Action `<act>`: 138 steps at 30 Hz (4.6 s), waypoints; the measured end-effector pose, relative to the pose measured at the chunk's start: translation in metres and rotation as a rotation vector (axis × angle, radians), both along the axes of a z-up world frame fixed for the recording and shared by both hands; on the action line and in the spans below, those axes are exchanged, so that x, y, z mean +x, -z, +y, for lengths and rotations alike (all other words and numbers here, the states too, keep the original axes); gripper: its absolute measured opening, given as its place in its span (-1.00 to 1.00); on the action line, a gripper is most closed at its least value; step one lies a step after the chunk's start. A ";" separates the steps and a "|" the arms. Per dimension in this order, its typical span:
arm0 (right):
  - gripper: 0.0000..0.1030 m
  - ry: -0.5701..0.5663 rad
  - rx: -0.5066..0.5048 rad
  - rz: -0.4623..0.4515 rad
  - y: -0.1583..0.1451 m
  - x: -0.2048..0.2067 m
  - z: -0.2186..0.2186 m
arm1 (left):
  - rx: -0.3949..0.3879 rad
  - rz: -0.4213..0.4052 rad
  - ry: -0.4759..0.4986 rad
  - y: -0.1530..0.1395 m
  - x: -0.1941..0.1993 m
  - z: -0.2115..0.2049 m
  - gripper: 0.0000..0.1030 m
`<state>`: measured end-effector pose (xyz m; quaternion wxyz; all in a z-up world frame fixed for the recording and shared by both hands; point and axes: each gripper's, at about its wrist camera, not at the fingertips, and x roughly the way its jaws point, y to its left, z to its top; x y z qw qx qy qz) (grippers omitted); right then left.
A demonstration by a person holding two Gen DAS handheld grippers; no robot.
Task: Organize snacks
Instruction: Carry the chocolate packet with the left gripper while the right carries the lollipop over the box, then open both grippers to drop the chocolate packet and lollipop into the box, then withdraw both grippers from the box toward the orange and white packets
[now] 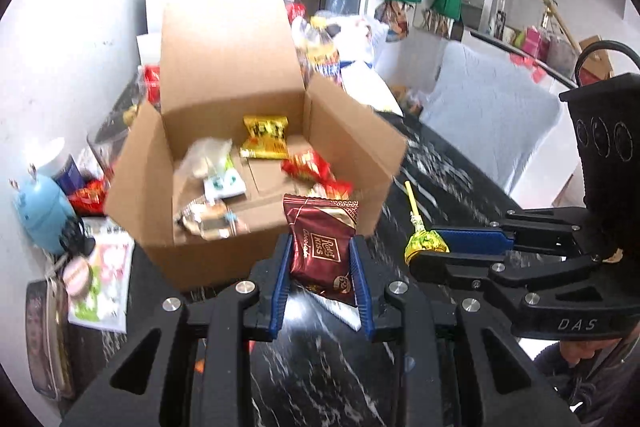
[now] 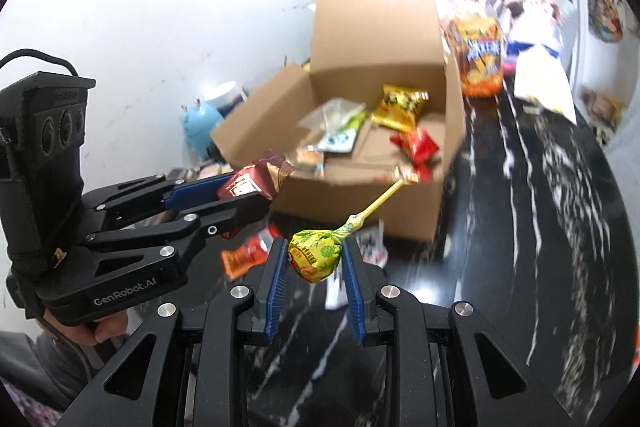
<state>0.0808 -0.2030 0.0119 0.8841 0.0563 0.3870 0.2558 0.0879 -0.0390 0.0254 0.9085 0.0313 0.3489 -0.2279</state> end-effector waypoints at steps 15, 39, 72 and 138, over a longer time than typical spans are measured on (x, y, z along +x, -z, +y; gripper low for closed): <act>-0.47 -0.046 -0.010 -0.098 -0.048 0.088 0.009 | -0.054 -0.097 -0.057 -0.045 0.088 0.008 -0.46; -0.47 -0.029 -0.102 -0.013 -0.020 0.226 0.020 | 0.015 0.009 -0.198 -0.002 0.221 0.011 -0.46; -0.26 0.035 -0.143 -0.027 -0.053 0.185 0.006 | 0.129 -0.024 -0.265 -0.027 0.181 -0.005 -0.44; 0.46 0.100 -0.104 0.037 0.051 0.004 0.021 | 0.037 0.089 -0.184 0.050 -0.008 0.053 0.28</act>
